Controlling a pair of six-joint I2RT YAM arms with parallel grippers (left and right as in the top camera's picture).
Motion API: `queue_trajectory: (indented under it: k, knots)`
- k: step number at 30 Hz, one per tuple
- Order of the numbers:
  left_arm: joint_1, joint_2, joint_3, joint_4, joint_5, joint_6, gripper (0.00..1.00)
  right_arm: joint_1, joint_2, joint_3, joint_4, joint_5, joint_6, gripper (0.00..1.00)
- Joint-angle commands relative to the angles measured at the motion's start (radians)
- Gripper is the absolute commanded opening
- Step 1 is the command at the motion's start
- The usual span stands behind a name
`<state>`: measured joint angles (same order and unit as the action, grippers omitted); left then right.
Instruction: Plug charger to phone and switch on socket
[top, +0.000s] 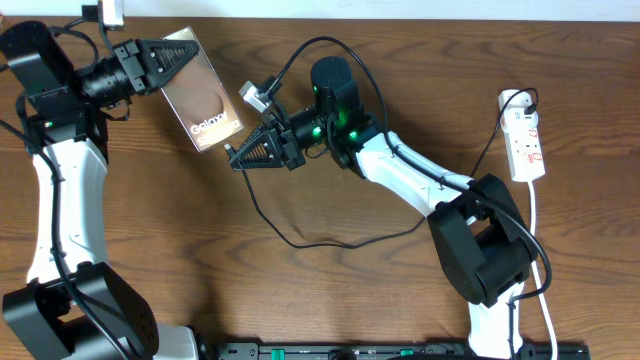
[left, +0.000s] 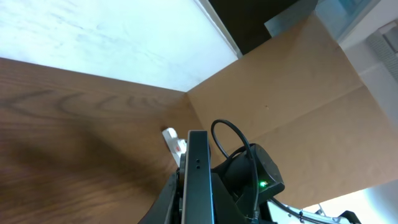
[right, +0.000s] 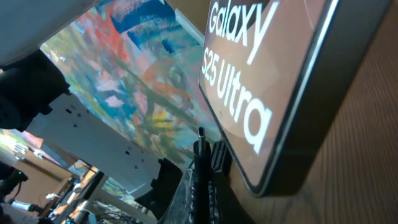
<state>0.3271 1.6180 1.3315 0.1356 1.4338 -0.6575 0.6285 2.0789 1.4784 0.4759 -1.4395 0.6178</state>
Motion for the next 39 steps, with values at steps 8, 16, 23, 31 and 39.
queue_trajectory:
  k: [8,16,23,31,39]
  knots:
    - [0.003,-0.004,0.002,0.009,0.013,-0.027,0.07,0.007,0.003,0.011,0.003,0.027,0.036,0.01]
    - [0.003,-0.004,0.002,0.009,0.013,-0.027,0.07,0.008,0.003,0.011,0.004,0.035,0.077,0.01]
    - [0.003,-0.004,0.002,0.009,0.014,-0.008,0.07,0.009,0.003,0.011,0.004,0.027,0.077,0.01]
    - [0.003,-0.004,0.002,0.009,0.024,0.022,0.07,0.009,0.003,0.011,0.008,0.027,0.076,0.01]
    - [0.003,-0.004,0.002,0.009,0.024,0.021,0.07,0.009,0.003,0.011,0.008,0.027,0.073,0.01]
